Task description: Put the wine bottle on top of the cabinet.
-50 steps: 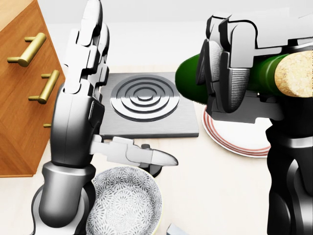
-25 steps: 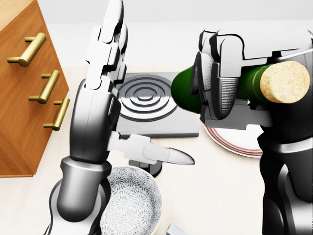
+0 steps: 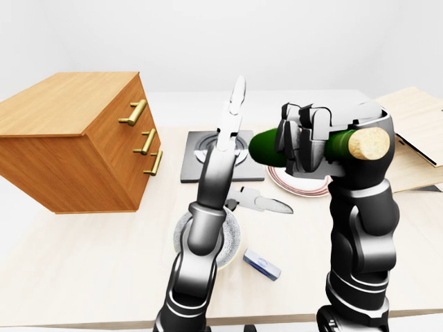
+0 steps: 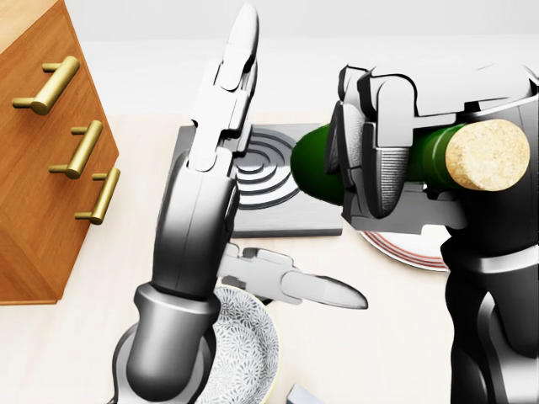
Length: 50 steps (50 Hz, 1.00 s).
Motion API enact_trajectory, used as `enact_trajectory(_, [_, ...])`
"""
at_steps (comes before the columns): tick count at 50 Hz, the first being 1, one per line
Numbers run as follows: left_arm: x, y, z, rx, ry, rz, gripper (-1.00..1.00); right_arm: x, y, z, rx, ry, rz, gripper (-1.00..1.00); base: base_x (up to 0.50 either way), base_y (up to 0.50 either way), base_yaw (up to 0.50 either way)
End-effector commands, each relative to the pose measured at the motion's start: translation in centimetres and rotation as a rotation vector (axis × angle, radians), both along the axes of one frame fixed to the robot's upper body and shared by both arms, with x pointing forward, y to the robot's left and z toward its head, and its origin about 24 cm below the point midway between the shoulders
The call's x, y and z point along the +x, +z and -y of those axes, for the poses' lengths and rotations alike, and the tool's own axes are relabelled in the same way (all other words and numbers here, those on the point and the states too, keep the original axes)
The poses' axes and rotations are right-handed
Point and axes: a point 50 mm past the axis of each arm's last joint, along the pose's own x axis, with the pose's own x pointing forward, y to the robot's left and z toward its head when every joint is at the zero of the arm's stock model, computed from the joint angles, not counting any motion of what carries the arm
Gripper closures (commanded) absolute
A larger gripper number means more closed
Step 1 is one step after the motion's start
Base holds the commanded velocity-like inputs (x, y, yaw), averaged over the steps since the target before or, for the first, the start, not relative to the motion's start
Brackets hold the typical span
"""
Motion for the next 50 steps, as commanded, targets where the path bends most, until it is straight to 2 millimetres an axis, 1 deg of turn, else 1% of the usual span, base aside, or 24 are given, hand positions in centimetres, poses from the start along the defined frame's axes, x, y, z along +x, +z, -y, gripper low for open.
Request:
enact_trajectory(1, [0.0,0.6,0.9,0.014,-0.012,0.024,-1.00,-0.2,-0.2,0.3,0.162,-0.046,-0.018,1.00,0.00,0.00,0.00])
enact_trajectory(6, [-0.6,1.3,1.2,0.017,-0.021,0.060,-1.00,0.1,-0.8,0.2,0.159,-0.050,-0.050,1.00,0.00,0.00,0.00])
enact_trajectory(12, [-0.4,1.3,1.4,0.018,-0.023,0.054,-1.00,0.3,-1.3,0.1,0.161,-0.047,-0.077,1.00,0.00,0.00,0.00])
enact_trajectory(15, [-0.6,1.5,1.4,0.017,-0.026,0.066,-1.00,0.5,-1.5,0.0,0.160,-0.047,-0.089,1.00,0.00,0.00,0.00])
enact_trajectory(20, [-0.9,1.8,1.5,0.014,-0.033,0.078,-1.00,0.5,-1.5,-0.1,0.158,-0.043,-0.086,1.00,0.00,0.00,0.00])
enact_trajectory(24, [-1.1,1.6,1.7,0.013,-0.038,0.072,-1.00,0.7,-1.5,-0.1,0.155,-0.045,-0.092,1.00,0.00,0.00,0.00])
enact_trajectory(32, [-2.9,1.9,1.8,0.014,-0.064,0.112,-1.00,0.7,-1.4,0.1,0.151,-0.052,-0.086,1.00,0.00,0.00,0.00])
enact_trajectory(39, [-3.5,1.9,1.8,0.016,-0.073,0.121,-1.00,0.8,-1.4,0.1,0.149,-0.053,-0.087,1.00,0.00,0.00,0.00])
enact_trajectory(46, [-3.4,1.9,1.8,0.019,-0.072,0.123,-1.00,0.6,-1.2,0.2,0.147,-0.053,-0.074,1.00,0.00,0.00,0.00])
enact_trajectory(50, [-3.2,1.6,1.8,0.024,-0.068,0.108,-1.00,0.5,-1.0,0.3,0.148,-0.056,-0.065,1.00,0.00,0.00,0.00])
